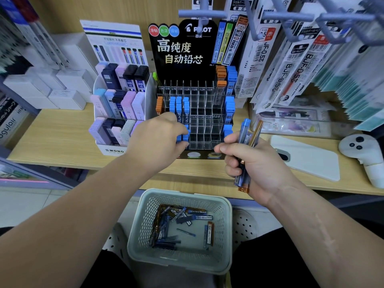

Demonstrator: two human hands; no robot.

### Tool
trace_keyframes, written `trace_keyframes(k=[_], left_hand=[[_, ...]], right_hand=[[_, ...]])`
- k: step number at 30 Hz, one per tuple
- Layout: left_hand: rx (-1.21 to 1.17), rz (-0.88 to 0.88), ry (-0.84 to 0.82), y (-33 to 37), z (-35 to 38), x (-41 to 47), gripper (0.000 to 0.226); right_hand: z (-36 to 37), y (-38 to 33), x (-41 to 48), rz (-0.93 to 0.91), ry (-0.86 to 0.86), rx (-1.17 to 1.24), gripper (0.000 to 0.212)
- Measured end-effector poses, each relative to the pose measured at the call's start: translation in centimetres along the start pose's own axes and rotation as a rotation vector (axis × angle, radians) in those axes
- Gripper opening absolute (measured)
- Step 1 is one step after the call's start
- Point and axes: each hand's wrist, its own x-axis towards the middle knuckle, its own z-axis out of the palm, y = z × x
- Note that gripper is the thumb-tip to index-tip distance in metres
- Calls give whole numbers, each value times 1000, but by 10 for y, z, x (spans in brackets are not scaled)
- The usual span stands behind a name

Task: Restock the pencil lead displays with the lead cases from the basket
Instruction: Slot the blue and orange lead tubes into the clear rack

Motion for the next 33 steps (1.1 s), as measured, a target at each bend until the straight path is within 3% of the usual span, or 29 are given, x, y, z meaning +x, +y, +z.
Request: trace_keyframes(k=[7,10,14,16,21,33], left_hand=[[-61,1,45,6,-9,1,28],[-426,-96,10,28,-23,3,20],[-1063,-308,-237,51,-29,3,19],[-1199,-358,-315,52,-27,2,19],[-1309,-402,-376,47,-26,2,21],[-1337,-515,-243,49,-19,0,14]], right_hand=[[2,-1,-3,52,-90,-21,17],[5,-1,-5,99,-220,-51,16],[9,2,-5,132,-349,-106,14],[9,2,-5,144,-384,-91,13],[5,1,-5,163,-402,-45,20],[7,0,-5,130,-264,-120,19]])
